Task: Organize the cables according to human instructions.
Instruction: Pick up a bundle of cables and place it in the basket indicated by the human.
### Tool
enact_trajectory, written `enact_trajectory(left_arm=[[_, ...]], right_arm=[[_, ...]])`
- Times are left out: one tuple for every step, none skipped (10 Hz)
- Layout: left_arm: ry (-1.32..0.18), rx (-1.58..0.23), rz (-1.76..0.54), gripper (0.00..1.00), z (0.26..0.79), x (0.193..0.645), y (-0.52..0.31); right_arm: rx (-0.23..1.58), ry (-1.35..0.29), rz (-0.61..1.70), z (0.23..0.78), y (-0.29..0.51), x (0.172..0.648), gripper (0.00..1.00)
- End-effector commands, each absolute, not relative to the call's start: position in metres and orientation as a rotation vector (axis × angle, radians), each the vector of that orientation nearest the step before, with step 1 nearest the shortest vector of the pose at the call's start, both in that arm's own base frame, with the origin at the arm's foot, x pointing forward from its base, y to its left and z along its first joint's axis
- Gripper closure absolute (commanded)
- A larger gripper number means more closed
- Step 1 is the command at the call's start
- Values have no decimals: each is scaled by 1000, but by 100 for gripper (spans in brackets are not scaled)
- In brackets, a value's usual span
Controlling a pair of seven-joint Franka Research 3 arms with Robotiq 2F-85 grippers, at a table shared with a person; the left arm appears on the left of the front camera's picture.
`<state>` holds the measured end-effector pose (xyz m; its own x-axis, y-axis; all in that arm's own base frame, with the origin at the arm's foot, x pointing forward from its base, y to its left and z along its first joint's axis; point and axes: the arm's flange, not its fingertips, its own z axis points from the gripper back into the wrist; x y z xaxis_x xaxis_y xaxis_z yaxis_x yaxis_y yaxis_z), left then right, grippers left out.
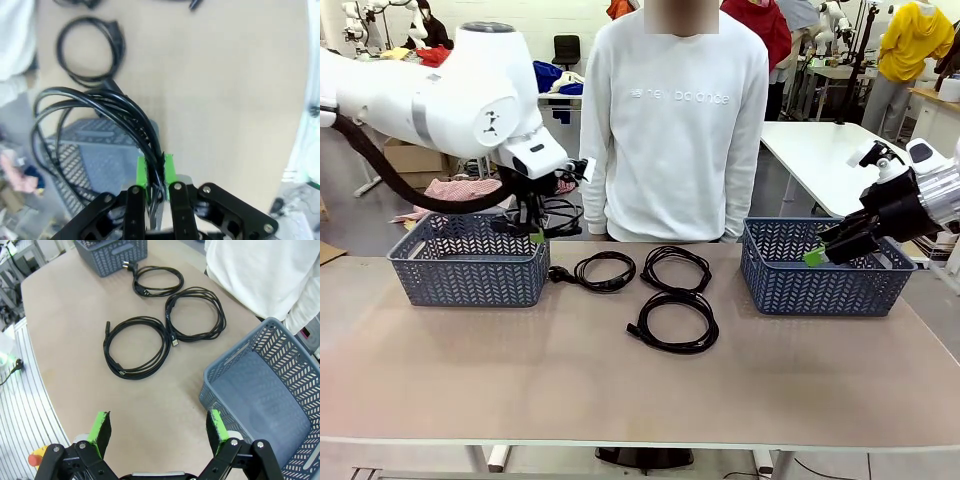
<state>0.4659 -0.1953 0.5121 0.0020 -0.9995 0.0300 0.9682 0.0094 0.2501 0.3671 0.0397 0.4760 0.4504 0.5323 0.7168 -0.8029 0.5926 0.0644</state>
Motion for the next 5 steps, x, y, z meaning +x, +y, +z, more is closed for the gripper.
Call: enact_trajectory(left_arm=[[-258, 142, -1532, 100, 516, 462, -180], [-263, 114, -1521, 100, 516, 465, -173], [-254, 90, -1492, 100, 517, 468, -167], [-238, 151, -1515, 100, 516, 470, -179], [-238, 151, -1515, 100, 516, 470, -179]], right_arm=[[449, -734, 878, 475, 38, 371, 0], [449, -734, 878, 475, 38, 371, 0], [449, -734, 878, 475, 38, 371, 0], [449, -734, 878, 475, 38, 371, 0], [449, -734, 878, 475, 38, 371, 0]])
